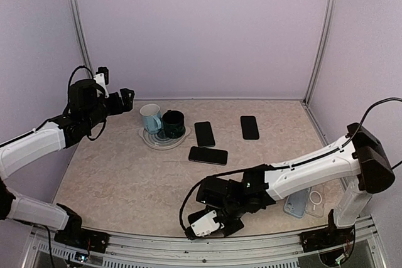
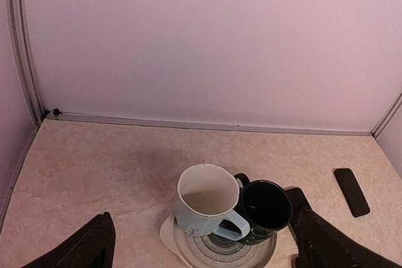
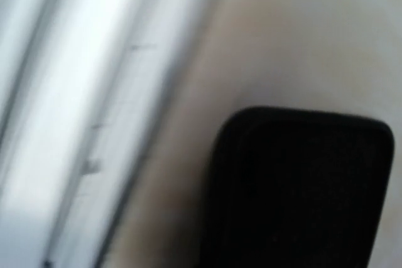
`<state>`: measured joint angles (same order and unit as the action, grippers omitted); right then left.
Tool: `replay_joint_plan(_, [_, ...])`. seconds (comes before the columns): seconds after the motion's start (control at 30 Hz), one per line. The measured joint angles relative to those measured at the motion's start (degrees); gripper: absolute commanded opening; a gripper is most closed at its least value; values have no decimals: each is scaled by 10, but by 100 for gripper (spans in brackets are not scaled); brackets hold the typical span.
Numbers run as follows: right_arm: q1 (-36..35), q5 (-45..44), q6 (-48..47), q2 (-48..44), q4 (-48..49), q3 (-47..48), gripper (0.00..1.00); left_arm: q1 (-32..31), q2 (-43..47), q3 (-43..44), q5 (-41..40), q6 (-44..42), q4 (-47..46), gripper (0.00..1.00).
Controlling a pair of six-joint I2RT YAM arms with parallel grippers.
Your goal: Put the phone into the phone case
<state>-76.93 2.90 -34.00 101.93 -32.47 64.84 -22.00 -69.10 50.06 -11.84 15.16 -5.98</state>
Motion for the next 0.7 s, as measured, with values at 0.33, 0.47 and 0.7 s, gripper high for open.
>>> replay_joint_plan(0.33, [-26,-57,-67,-78,-3,-73,26,-2,0,0,-6,-7,0,99])
replay_joint_plan(0.47, [-26,-43,30,-136,-16,-73,16,-3,0,0,-6,-9,0,99])
replay_joint_plan(0.7, [-7,-9,326,-213,-13,-99,0,-3,0,0,-6,-12,0,99])
